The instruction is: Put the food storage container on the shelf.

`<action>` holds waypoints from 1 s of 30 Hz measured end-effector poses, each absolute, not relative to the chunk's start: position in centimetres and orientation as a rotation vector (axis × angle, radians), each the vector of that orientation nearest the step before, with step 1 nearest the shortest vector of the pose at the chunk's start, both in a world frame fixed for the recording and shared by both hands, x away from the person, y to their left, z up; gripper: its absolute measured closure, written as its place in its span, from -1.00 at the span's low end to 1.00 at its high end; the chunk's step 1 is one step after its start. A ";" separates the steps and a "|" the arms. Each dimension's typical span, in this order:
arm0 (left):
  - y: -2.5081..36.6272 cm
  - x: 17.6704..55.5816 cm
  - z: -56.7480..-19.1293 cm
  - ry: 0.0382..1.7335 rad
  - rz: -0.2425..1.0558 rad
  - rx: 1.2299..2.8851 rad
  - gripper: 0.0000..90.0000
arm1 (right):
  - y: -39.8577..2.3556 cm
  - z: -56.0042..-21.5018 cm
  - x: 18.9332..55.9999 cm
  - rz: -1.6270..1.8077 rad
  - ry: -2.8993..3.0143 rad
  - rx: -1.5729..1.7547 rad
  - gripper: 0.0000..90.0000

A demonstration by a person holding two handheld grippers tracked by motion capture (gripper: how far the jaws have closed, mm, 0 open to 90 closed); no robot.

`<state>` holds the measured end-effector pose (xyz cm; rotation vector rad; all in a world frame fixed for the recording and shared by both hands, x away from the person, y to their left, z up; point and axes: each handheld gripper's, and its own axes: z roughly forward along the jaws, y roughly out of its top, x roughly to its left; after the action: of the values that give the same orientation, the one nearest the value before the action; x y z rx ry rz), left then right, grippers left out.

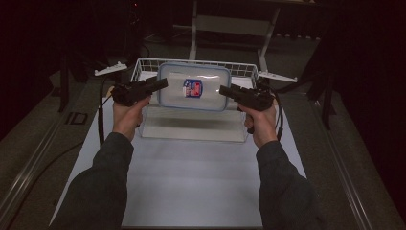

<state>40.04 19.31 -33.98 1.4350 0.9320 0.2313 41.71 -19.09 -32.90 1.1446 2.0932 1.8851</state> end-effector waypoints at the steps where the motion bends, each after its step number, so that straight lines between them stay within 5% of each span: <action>1: 19.2 40.0 -33.8 0.937 0.245 1.443 0.08 | -19.0 -32.9 41.7 1.887 2.081 1.154 0.13; 12: 18.5 40.1 -34.0 0.957 0.340 1.537 0.04 | -18.8 -33.1 41.9 1.862 2.053 1.188 0.06; 17: 18.3 40.7 -34.9 0.994 0.319 1.526 0.07 | -18.5 -33.7 42.4 1.841 2.062 1.243 -0.19; 30: 18.1 40.9 -34.6 1.027 0.325 1.466 0.09 | -17.9 -32.8 42.7 1.690 2.029 1.238 -0.16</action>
<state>40.91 18.11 -34.55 1.4663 1.0273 0.3251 42.70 -17.94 -32.83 1.2382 2.0292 1.6898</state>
